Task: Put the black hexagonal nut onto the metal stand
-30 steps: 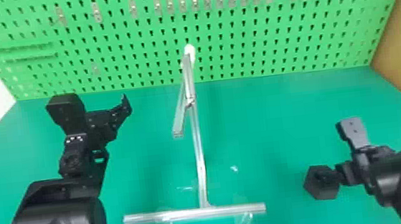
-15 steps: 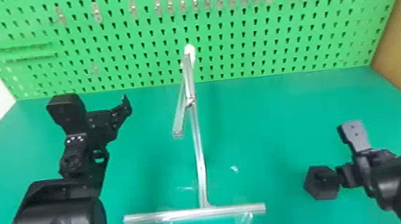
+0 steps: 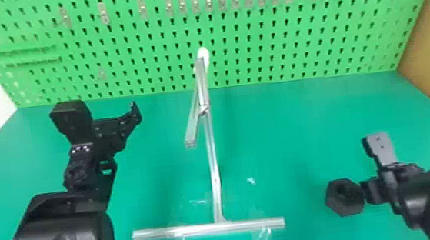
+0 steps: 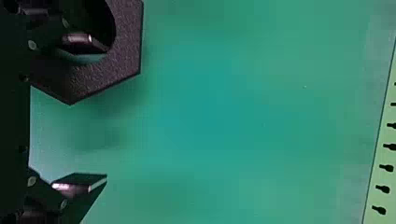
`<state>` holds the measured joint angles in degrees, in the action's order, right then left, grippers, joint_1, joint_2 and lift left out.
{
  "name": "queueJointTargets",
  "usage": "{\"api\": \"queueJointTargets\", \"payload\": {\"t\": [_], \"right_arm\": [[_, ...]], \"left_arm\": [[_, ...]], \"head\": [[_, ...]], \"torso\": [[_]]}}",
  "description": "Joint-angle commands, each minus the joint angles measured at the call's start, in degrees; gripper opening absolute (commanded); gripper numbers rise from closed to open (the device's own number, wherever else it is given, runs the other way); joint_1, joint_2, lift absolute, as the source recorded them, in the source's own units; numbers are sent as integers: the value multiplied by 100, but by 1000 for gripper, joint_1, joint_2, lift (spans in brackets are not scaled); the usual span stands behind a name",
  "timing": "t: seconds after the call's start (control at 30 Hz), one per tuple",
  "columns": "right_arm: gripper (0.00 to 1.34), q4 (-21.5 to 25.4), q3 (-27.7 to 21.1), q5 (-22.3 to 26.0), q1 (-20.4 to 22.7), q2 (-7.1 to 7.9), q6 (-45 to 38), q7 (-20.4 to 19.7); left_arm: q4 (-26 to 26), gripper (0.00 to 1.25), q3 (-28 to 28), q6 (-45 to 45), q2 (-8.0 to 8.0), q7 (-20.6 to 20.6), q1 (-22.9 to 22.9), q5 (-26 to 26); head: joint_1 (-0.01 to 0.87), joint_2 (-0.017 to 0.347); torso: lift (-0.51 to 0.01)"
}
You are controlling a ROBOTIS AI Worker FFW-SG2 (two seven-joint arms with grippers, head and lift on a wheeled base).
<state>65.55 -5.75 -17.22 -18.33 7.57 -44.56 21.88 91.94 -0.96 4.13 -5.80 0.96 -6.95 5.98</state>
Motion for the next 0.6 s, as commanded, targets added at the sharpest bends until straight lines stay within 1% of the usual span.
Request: {"api": "queueJointTargets", "payload": {"t": [0.0,0.1,0.3,0.33,0.47,0.57], "right_arm": [[769,-16,4,-45,-39,-10,-17,0],[675,-16,30,-63,-56,-10,-35,-9],[333,-16,100,-107,-74,-10,-167,-61],[308,-16,118,-107,-83,-10,-193,-70],[279,-16,162,-107,-100,-1,-246,-97],[279,-16,188,-115,-109,-1,-290,-114]], "left_arm": [[-1,1134,0,0,0,0,-8,0],[-1,1134,0,0,0,0,-8,0],[-1,1134,0,0,0,0,-8,0],[-1,1134,-9,0,0,0,-8,0],[-1,1132,-9,0,0,0,-8,0],[-1,1134,-9,0,0,0,-8,0]], "head": [[693,81],[693,81],[693,81],[693,81],[693,81],[693,81]], "torso": [[-1],[-1],[-1],[-1],[-1],[-1]]}}
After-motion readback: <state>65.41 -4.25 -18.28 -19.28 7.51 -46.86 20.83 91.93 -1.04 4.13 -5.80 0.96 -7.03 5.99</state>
